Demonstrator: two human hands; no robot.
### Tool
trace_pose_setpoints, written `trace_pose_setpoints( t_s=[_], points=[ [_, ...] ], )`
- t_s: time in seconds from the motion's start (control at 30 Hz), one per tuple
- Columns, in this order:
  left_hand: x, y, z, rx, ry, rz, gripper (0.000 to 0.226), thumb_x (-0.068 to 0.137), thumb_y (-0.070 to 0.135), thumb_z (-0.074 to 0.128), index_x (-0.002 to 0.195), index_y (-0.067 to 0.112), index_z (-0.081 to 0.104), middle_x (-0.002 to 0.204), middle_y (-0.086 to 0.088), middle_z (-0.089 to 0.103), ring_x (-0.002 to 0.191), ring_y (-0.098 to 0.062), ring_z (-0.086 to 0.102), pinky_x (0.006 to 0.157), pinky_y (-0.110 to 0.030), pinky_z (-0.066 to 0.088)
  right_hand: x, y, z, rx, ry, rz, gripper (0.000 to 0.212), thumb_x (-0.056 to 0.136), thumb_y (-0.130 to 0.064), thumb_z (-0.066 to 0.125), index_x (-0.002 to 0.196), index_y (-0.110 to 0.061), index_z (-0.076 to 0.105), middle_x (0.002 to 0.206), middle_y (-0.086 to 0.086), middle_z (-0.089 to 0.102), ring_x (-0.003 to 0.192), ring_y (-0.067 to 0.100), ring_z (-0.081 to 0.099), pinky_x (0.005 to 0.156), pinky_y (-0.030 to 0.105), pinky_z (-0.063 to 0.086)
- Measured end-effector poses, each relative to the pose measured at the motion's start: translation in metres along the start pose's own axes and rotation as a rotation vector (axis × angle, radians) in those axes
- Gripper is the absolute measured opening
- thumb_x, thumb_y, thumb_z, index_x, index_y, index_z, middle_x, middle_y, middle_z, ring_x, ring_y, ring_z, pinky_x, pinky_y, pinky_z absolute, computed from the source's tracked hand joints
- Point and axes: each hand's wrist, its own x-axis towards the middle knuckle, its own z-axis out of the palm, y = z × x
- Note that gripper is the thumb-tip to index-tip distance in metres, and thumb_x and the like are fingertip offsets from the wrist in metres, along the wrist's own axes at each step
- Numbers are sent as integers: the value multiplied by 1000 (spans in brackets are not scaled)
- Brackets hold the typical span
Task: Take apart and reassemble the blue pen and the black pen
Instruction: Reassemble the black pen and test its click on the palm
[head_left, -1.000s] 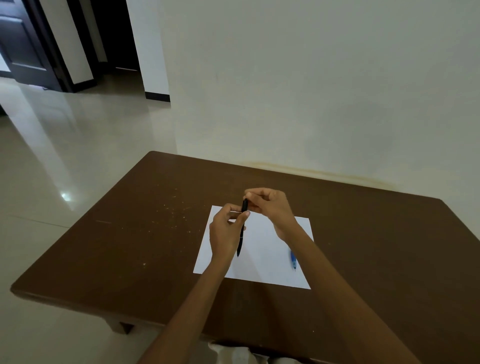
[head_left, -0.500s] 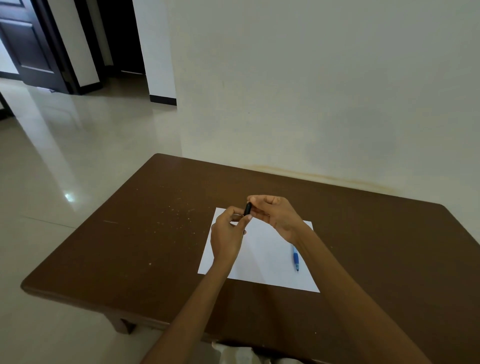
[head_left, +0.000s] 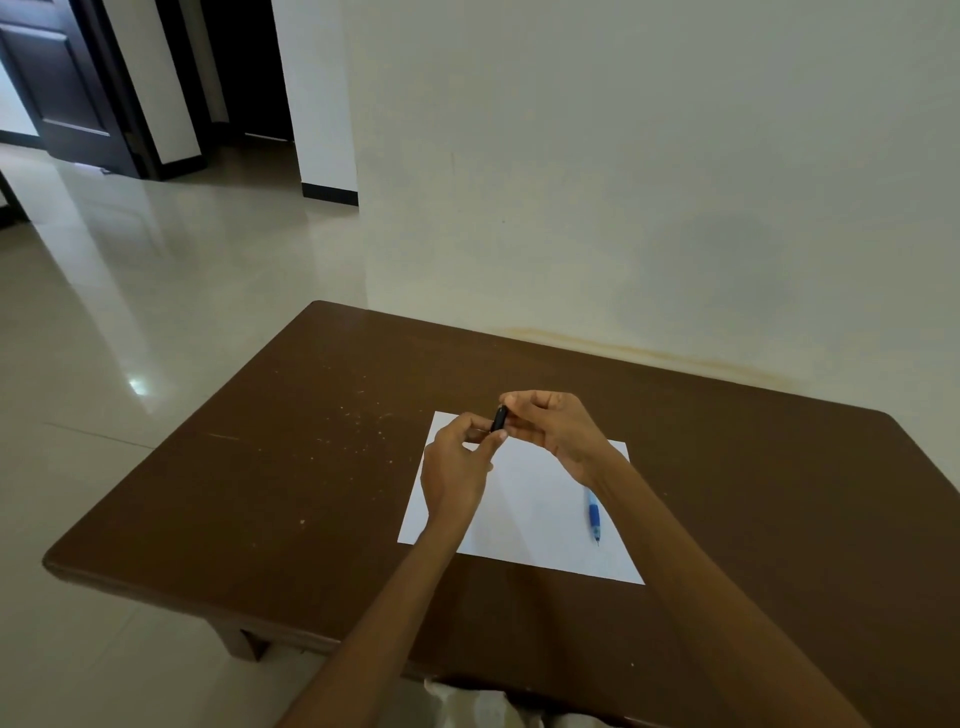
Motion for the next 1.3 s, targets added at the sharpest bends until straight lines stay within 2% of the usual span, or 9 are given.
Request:
trace_pose_setpoints(
  t_s=[0.27, 0.47, 0.6, 0.67, 0.8, 0.9, 1.0, 1.17, 1.3],
  points=[
    [2, -5, 1, -69, 3, -51, 17, 84, 29, 65, 93, 14, 67, 90, -4, 71, 59, -10, 63, 61, -18, 47, 4, 8, 0, -349, -16, -164, 20, 90, -13, 58, 106, -7, 70, 90, 2, 70, 76, 9, 69, 67, 14, 54],
    [7, -10, 0, -220, 5, -161, 9, 85, 22, 64, 89, 13, 64, 87, -6, 69, 62, -15, 65, 66, -30, 56, 16, 32, 6, -345, 66, -168, 23, 89, -11, 60, 109, -4, 68, 98, 11, 71, 80, 14, 69, 74, 20, 58],
    [16, -17, -2, -335, 40, -263, 6, 85, 18, 65, 88, 14, 63, 83, -3, 68, 67, -17, 66, 53, -20, 53, 45, 69, 2, -591, 242, -46, 25, 90, -13, 59, 112, -3, 66, 112, 15, 68, 95, 25, 67, 87, 29, 54],
    [20, -21, -2, -350, 39, -290, 5, 86, 18, 64, 89, 14, 63, 80, 0, 68, 67, -17, 67, 50, -17, 51, 58, 84, 3, -780, 243, -50, 28, 91, -16, 59, 116, -6, 64, 120, 13, 65, 104, 25, 63, 94, 28, 47],
    [25, -27, 1, -362, 28, -292, 3, 86, 18, 64, 88, 16, 63, 77, 2, 68, 68, -17, 67, 48, -16, 50, 71, 92, 12, -901, 162, -102, 33, 89, -22, 60, 120, -10, 62, 116, 10, 63, 102, 23, 60, 83, 23, 41],
    [24, -30, 3, -368, 29, -291, 3, 86, 17, 64, 88, 16, 63, 76, 2, 68, 68, -18, 67, 47, -16, 50, 79, 94, 15, -966, 141, -110, 21, 89, -17, 60, 104, -6, 70, 105, 11, 67, 96, 24, 62, 77, 25, 44],
    [23, -30, 5, -366, 18, -294, 6, 86, 17, 64, 91, 13, 63, 81, -1, 69, 72, -21, 68, 56, -22, 55, 81, 91, 15, -874, 162, -81, 18, 89, -12, 60, 99, -3, 71, 102, 14, 70, 93, 24, 64, 76, 21, 43],
    [17, -25, 4, -325, 4, -274, 8, 86, 18, 64, 92, 13, 63, 86, -2, 68, 74, -20, 66, 63, -24, 55, 48, 44, 13, -251, 155, -95, 25, 91, -8, 56, 114, -2, 64, 105, 15, 67, 88, 18, 64, 85, 29, 55],
    [9, -12, 1, -314, -1, -247, 8, 86, 18, 64, 92, 13, 63, 86, -3, 67, 70, -17, 66, 62, -23, 54, 24, 12, 10, -147, 49, -125, 27, 88, -10, 62, 114, -6, 55, 94, 9, 64, 84, 20, 66, 85, 33, 57]
  ],
)
